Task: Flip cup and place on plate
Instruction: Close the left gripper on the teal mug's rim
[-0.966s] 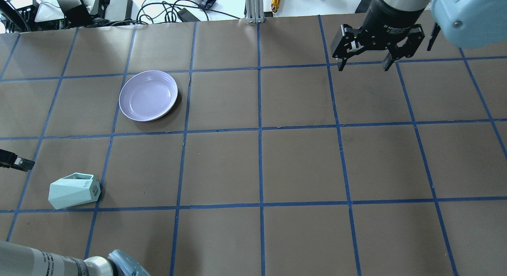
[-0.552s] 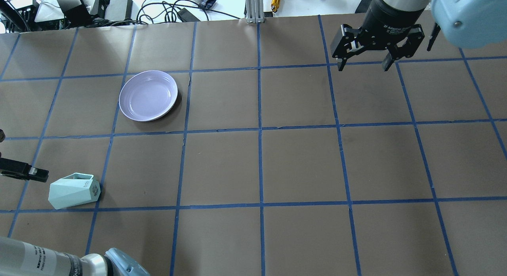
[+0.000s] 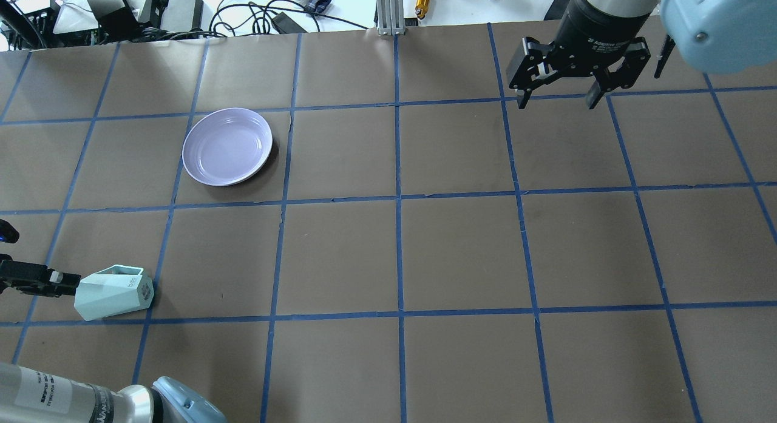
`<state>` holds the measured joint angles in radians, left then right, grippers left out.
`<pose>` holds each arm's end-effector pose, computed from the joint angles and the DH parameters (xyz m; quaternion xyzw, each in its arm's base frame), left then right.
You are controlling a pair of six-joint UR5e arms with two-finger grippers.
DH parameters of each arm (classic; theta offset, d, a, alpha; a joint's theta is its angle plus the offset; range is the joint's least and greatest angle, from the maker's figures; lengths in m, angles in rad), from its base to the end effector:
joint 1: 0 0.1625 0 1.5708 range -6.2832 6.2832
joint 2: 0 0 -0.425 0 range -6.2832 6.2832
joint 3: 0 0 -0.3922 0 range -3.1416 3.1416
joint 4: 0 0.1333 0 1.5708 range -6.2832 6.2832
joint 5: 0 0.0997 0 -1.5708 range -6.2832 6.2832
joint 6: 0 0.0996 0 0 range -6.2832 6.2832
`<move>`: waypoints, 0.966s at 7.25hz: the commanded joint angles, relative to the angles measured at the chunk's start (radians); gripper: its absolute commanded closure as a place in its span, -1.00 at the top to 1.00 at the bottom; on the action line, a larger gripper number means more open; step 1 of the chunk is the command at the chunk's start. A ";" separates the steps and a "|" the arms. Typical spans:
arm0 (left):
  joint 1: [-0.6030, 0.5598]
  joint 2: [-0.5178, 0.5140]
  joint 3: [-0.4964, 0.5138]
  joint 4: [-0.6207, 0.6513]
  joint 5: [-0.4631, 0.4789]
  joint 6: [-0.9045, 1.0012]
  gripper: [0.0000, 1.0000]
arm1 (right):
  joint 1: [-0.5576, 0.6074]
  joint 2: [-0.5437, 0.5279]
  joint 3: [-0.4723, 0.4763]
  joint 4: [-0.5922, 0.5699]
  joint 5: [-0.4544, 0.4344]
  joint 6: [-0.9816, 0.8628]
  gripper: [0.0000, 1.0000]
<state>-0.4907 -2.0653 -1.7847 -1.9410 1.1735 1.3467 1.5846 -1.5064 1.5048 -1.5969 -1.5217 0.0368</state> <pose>0.3298 -0.3710 0.1501 -0.0114 -0.8472 -0.0175 0.5309 0.1454 -0.5200 0.4906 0.0112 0.9995 -0.0132 0.0249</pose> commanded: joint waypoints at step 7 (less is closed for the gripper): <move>0.001 0.011 -0.016 -0.087 -0.043 0.037 -1.00 | 0.000 0.000 0.000 0.000 0.000 0.000 1.00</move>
<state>-0.4883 -2.0686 -1.8013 -2.0262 1.1306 1.3833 1.5846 -1.5063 1.5049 -1.5969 -1.5217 0.0368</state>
